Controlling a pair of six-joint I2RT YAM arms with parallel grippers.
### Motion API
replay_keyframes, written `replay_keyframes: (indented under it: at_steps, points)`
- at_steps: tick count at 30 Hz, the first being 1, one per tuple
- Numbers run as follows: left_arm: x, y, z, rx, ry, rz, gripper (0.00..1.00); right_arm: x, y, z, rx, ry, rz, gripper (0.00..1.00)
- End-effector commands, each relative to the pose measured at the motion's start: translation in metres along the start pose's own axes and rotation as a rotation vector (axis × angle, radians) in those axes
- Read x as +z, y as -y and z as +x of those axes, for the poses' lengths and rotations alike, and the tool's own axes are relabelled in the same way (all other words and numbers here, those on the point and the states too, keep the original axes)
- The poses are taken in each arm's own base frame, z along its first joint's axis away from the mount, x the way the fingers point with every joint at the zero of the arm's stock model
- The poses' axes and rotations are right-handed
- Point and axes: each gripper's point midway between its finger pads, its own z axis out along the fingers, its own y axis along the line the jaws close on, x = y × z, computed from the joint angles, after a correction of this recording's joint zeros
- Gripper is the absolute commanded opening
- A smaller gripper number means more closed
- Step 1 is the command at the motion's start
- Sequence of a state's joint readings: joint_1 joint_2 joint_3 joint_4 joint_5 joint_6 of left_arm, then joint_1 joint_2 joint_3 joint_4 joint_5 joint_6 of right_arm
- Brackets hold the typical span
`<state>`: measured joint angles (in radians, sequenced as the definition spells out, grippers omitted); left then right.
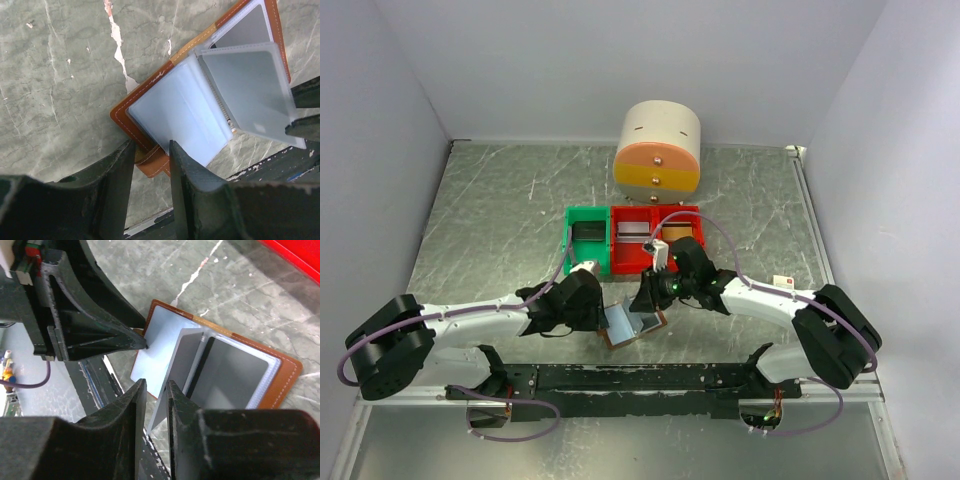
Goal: Take the credit cards out of the card holder
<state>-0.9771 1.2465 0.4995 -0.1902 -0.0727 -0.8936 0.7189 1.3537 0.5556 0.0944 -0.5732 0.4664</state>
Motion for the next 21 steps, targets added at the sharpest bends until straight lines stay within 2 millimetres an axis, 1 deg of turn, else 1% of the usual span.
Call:
replay_keyframes:
  at_steps: [1,7,12,14,18,21]
  points:
    - [-0.003,0.010,-0.012,0.014,0.034,0.017,0.44,0.000,-0.017,-0.011,-0.020,0.024,-0.082,0.26]
    - [-0.005,0.009,-0.013,0.005,0.041,0.011,0.44,0.009,-0.029,-0.006,-0.022,0.000,-0.172,0.36]
    - [-0.010,0.008,-0.016,-0.003,0.065,0.010,0.46,0.026,-0.034,0.002,-0.043,-0.057,-0.192,0.36]
    - [-0.012,0.006,-0.017,-0.006,0.067,0.002,0.47,0.029,-0.036,0.002,-0.054,-0.063,-0.190,0.36]
    - [-0.015,0.001,-0.017,-0.014,0.074,-0.018,0.48,0.025,-0.037,-0.001,-0.084,-0.043,-0.183,0.36]
    - [-0.018,-0.001,-0.018,-0.021,0.085,-0.022,0.48,0.018,-0.025,-0.006,-0.091,-0.007,-0.087,0.37]
